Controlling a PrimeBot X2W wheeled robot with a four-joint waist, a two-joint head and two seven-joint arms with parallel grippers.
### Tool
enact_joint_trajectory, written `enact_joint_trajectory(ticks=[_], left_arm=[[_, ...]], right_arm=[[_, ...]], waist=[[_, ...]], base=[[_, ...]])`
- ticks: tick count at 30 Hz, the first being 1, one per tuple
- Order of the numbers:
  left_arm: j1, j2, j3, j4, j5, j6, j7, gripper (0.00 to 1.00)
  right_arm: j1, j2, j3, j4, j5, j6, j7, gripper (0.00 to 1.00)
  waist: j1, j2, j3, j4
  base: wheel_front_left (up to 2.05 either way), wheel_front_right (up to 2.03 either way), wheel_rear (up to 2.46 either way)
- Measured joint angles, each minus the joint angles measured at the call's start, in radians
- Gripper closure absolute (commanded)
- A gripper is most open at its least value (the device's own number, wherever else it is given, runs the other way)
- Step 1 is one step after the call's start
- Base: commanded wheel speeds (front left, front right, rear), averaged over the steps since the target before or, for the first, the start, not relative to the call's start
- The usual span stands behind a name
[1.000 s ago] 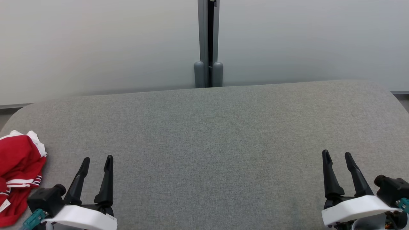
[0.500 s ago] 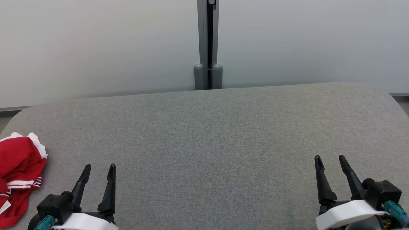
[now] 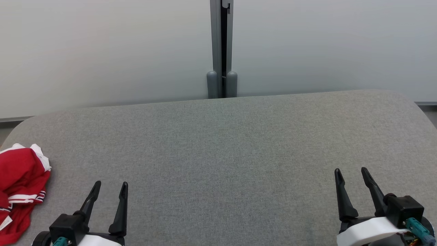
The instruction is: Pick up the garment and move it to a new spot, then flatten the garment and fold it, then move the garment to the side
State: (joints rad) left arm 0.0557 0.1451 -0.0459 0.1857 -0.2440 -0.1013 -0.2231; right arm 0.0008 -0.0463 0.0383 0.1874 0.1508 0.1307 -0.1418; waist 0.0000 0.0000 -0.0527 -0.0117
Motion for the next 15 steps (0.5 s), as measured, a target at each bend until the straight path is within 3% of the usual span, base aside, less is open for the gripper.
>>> enact_joint_trajectory(ticks=[15], left_arm=[[0.003,-0.007,0.006,0.012,0.079,-0.004,-0.029,0.00]], right_arm=[[0.005,-0.001,0.002,0.024,-0.023,0.000,-0.026,0.00]], waist=[[0.0000,0.0000,-0.006,0.003]], base=[[0.00,0.00,0.00]])
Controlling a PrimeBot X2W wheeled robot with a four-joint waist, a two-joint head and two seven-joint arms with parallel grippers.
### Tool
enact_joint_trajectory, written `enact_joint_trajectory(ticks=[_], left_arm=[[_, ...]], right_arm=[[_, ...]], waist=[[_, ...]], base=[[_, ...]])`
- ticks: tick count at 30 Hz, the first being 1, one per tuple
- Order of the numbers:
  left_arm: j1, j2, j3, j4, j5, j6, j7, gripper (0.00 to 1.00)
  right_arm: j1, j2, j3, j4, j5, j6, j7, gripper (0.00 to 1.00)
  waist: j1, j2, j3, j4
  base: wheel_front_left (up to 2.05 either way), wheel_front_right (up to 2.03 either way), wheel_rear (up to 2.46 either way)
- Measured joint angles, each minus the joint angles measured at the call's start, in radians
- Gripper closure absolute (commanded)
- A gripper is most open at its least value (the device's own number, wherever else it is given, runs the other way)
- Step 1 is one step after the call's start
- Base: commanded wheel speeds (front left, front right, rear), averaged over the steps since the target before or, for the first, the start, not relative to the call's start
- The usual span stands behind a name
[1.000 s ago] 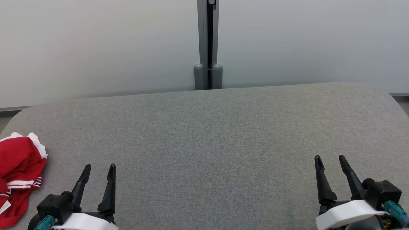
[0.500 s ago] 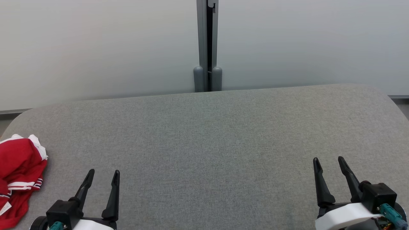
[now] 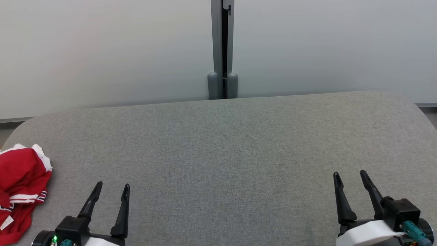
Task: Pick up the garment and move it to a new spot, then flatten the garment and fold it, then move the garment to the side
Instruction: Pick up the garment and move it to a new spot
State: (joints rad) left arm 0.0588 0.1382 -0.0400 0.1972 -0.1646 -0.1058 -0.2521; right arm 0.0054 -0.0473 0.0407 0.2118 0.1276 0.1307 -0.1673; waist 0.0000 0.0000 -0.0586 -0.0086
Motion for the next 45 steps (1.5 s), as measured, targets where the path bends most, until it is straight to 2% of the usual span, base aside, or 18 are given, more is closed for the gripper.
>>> enact_joint_trajectory(ticks=[7,14,19,34,38,45], left_arm=[[0.000,-0.002,0.002,0.014,0.029,-0.003,-0.010,0.00],[-0.013,-0.003,0.018,0.028,0.014,-0.005,-0.010,0.00],[-0.041,-0.001,0.029,0.038,0.010,-0.003,-0.010,0.00],[-0.052,0.011,0.076,0.047,0.002,0.001,-0.010,0.00],[-0.052,0.011,0.084,0.046,-0.003,0.001,-0.010,0.00],[-0.061,0.007,0.089,0.045,-0.003,-0.003,-0.010,0.00]], right_arm=[[0.007,0.000,-0.004,-0.002,-0.031,0.000,-0.010,0.00],[0.008,-0.001,-0.007,-0.012,-0.026,0.000,-0.015,0.00],[0.010,-0.002,0.007,-0.041,-0.026,0.000,-0.014,0.00],[0.002,-0.001,0.064,-0.104,-0.023,0.000,0.026,0.00],[0.001,-0.001,0.066,-0.109,-0.023,0.000,0.031,0.00],[-0.002,-0.001,0.065,-0.116,-0.023,0.000,0.037,0.00]], waist=[[0.0000,0.0000,-0.001,0.012],[0.0000,0.0000,0.000,0.066],[0.0000,0.0000,0.003,0.145],[0.0000,0.0000,0.017,0.461],[0.0001,0.0000,0.024,0.508],[0.0000,0.0000,0.041,0.521]], base=[[0.00,0.00,0.00],[0.00,0.00,0.00],[0.00,0.00,0.00],[0.00,0.00,0.00],[0.00,0.00,0.00],[0.00,0.00,0.00]])
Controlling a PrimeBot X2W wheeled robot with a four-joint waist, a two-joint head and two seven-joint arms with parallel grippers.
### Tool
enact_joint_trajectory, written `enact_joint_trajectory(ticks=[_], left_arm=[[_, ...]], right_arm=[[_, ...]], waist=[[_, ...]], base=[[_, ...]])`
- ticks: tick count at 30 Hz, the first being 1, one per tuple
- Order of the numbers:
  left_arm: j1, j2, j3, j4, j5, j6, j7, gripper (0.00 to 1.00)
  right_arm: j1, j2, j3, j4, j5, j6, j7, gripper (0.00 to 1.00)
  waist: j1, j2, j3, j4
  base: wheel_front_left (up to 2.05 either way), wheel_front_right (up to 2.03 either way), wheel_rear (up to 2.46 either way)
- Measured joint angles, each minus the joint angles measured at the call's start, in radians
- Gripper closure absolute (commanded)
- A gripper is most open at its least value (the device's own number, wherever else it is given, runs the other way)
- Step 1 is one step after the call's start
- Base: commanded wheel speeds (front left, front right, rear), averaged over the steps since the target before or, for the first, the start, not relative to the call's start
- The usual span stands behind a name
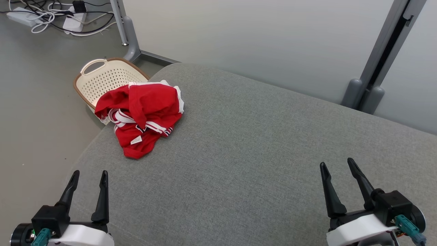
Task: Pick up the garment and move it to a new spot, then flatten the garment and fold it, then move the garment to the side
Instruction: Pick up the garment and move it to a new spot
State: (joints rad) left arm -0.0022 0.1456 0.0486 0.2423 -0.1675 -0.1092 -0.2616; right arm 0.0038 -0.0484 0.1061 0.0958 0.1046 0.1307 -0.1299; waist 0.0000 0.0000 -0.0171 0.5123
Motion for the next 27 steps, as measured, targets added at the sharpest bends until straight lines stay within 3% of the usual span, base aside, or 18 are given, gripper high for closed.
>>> enact_joint_trajectory(ticks=[4,11,18,22,27], left_arm=[[-0.042,-0.001,-0.003,0.018,-0.012,-0.005,0.000,0.00],[-0.260,0.007,-0.022,0.119,-0.083,-0.015,-0.002,0.00],[-0.568,0.075,-0.119,0.423,-0.216,-0.021,-0.002,0.00],[-0.683,0.113,-0.198,0.639,-0.296,-0.021,-0.001,0.00],[-0.781,0.150,-0.242,0.790,-0.363,-0.021,-0.002,0.00]], right_arm=[[-0.020,0.000,0.001,-0.023,-0.013,0.000,0.026,0.00],[-0.113,0.001,0.001,-0.100,-0.095,0.000,0.097,0.00],[-0.215,0.000,0.032,-0.167,-0.162,0.000,0.151,0.00],[-0.233,0.000,0.043,-0.171,-0.170,0.000,0.158,0.00],[-0.249,0.000,0.042,-0.171,-0.170,0.000,0.154,0.00]], waist=[[0.0000,0.0000,0.032,-0.007],[0.0000,0.0000,0.148,-0.031],[0.0000,0.0000,0.321,-0.076],[0.0000,0.0000,0.406,-0.108],[0.0000,0.0000,0.473,-0.149]], base=[[0.00,0.00,0.00],[0.00,0.00,0.00],[0.00,0.00,0.00],[0.00,0.00,0.00],[0.00,0.00,0.00]])
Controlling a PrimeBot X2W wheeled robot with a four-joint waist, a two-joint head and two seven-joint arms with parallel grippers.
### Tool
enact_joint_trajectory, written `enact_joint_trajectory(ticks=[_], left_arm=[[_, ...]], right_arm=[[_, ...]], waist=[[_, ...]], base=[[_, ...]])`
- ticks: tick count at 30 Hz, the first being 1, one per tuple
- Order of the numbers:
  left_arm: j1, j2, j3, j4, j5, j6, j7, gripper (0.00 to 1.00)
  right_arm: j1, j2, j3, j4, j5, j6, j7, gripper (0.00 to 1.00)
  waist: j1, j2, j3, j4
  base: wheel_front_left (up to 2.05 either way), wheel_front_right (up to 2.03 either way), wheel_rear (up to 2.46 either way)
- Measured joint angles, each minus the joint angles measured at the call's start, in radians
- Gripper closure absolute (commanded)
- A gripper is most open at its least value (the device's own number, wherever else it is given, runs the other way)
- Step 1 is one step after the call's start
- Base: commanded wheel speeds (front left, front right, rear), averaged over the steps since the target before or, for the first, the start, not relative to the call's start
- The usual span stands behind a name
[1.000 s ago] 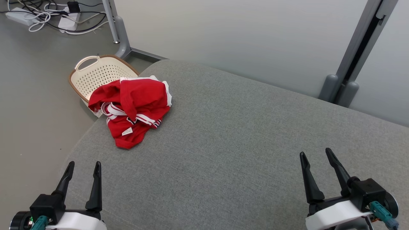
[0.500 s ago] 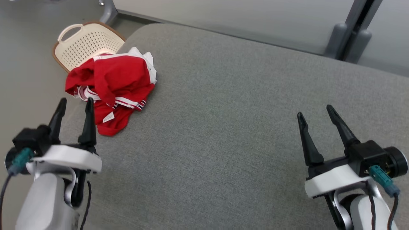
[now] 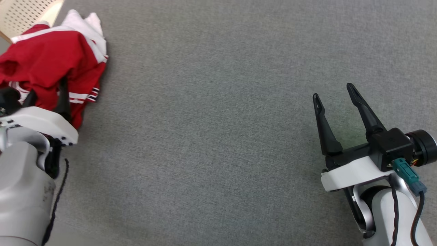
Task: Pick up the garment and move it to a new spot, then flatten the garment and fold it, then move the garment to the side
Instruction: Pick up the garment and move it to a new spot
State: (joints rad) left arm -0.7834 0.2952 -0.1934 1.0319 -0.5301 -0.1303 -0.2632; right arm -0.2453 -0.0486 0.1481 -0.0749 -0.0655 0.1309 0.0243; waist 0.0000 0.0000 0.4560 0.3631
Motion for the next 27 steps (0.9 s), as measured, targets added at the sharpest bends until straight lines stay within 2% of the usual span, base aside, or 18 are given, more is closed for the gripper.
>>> enact_joint_trajectory(ticks=[1,2,3,6,9,15,20,24,27], left_arm=[[-0.017,0.006,-0.002,0.019,-0.011,0.000,0.000,0.12],[-0.029,0.015,-0.002,0.022,-0.013,0.000,0.000,0.64],[-0.039,0.026,0.001,0.019,-0.013,0.000,0.000,1.00],[-0.045,0.051,0.018,-0.014,-0.003,0.000,0.000,1.00],[-0.033,0.075,0.078,-0.097,0.023,0.000,0.000,1.00],[0.092,0.095,0.180,-0.310,0.129,0.000,0.000,1.00],[0.231,0.085,0.229,-0.493,0.200,0.000,0.000,1.00],[0.362,0.055,0.241,-0.639,0.232,0.000,0.000,1.00],[0.456,0.061,0.246,-0.737,0.245,0.005,0.000,1.00]], right_arm=[[-0.002,0.000,-0.001,0.000,0.000,0.000,-0.003,0.00],[-0.002,0.000,-0.002,0.000,0.000,0.000,-0.004,0.00],[-0.003,0.000,-0.004,0.001,0.000,0.000,-0.004,0.00],[-0.008,0.000,-0.011,0.007,0.002,0.000,-0.011,0.00],[-0.007,0.000,-0.023,0.019,0.007,0.000,-0.025,0.00],[0.043,0.000,-0.051,0.044,0.049,0.000,-0.061,0.00],[0.091,-0.001,-0.054,0.069,0.095,0.000,-0.087,0.00],[0.135,0.000,-0.046,0.087,0.130,0.000,-0.102,0.00],[0.166,-0.001,-0.045,0.090,0.156,0.000,-0.110,0.00]], waist=[[0.0000,0.0000,0.009,-0.005],[0.0000,0.0000,0.017,-0.010],[0.0000,0.0000,0.023,-0.014],[0.0000,0.0000,0.027,-0.017],[0.0000,0.0000,0.009,-0.018],[0.0000,0.0000,-0.073,-0.025],[0.0000,0.0000,-0.164,-0.038],[0.0000,0.0000,-0.243,-0.053],[0.0000,0.0000,-0.299,-0.067]], base=[[0.00,0.00,0.00],[0.00,0.00,0.00],[0.00,0.00,0.00],[0.00,0.00,0.00],[0.00,0.00,0.00],[0.00,0.00,0.00],[0.00,0.00,0.00],[0.00,0.00,0.00],[0.00,0.00,0.00]])
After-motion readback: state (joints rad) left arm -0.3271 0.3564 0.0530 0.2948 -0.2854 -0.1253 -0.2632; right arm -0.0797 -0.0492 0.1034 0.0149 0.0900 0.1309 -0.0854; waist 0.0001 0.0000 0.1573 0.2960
